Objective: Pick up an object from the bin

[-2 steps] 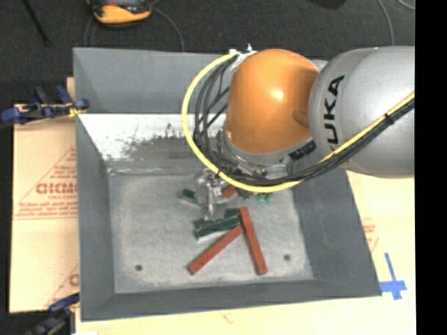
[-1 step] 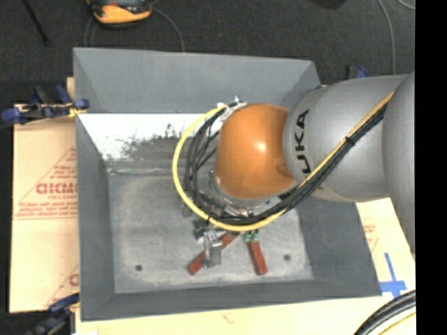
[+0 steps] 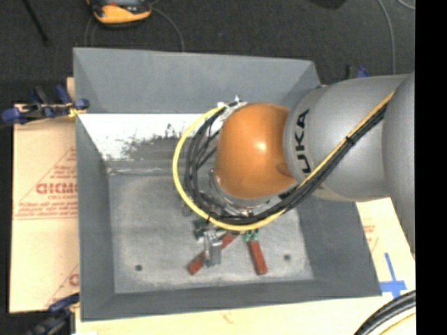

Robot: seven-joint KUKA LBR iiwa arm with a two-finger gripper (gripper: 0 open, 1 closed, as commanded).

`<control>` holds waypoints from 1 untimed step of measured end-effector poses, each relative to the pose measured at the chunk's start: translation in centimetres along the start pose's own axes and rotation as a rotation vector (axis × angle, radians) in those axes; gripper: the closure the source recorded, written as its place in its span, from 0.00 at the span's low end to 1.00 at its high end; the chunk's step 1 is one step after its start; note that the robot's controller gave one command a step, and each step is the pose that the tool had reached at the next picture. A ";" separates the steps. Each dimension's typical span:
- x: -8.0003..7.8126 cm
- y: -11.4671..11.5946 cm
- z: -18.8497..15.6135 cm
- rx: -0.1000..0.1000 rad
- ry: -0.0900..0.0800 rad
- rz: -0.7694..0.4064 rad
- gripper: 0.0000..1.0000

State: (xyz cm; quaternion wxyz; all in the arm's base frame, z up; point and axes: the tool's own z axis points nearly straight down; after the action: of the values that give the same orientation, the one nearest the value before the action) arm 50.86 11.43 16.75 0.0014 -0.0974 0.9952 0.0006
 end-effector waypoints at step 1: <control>-0.3 -0.8 2.0 0.001 -0.007 -0.100 0.00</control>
Offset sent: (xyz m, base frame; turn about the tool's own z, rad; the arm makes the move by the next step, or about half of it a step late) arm -0.0004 -0.0422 -0.0945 -0.1671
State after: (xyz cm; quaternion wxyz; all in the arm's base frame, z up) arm 51.27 10.71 14.71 0.0050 -0.1468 0.9892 0.0003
